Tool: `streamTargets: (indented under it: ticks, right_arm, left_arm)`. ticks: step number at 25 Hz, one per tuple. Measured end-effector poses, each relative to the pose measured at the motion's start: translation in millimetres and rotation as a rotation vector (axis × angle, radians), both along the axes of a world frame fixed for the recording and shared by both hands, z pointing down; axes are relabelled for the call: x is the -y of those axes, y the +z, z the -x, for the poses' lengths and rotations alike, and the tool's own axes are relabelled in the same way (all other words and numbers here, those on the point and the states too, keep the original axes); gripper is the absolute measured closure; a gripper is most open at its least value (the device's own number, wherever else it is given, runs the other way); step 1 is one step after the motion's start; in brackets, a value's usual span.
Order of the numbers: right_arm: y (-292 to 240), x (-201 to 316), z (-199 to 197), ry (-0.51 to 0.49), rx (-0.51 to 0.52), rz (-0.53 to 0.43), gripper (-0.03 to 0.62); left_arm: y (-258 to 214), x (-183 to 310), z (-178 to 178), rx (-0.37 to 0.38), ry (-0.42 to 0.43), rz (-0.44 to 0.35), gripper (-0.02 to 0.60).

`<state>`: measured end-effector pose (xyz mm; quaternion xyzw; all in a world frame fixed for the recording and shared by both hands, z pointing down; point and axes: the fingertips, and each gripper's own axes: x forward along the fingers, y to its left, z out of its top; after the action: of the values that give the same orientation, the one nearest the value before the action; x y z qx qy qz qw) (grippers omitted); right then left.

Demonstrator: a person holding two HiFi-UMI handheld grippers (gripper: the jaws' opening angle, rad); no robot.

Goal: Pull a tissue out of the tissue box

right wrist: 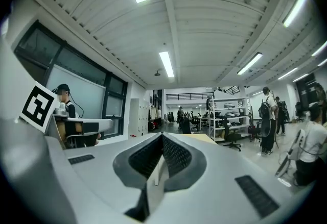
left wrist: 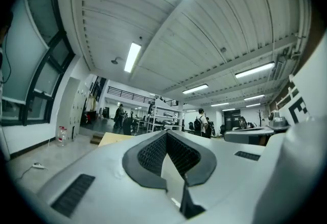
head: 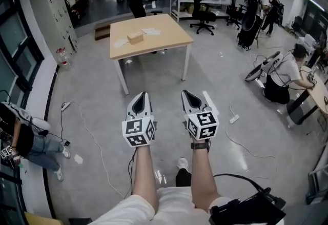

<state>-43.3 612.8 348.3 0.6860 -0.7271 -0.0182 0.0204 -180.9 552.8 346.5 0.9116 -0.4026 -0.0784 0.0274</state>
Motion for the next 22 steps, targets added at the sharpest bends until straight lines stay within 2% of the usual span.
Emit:
streamTargets:
  ticks: [2, 6, 9, 14, 22]
  right_arm:
    - [-7, 29, -25, -0.022, 0.002, -0.01, 0.592]
    - [-26, 79, -89, -0.041, 0.008, -0.043, 0.592]
    - [-28, 111, -126, -0.065, 0.006, -0.038, 0.592]
    - [-24, 153, -167, -0.091, 0.013, -0.029, 0.592]
    - [0, 228, -190, -0.135, 0.027, 0.02, 0.592]
  left_arm:
    - [-8, 25, -27, -0.02, -0.01, 0.003, 0.58]
    - [-25, 69, -101, -0.003, -0.004, -0.046, 0.58]
    - [-32, 98, -143, 0.016, -0.021, -0.064, 0.58]
    - [-27, 139, -179, 0.056, -0.066, -0.062, 0.58]
    - [-6, 210, -207, 0.091, -0.1, -0.021, 0.58]
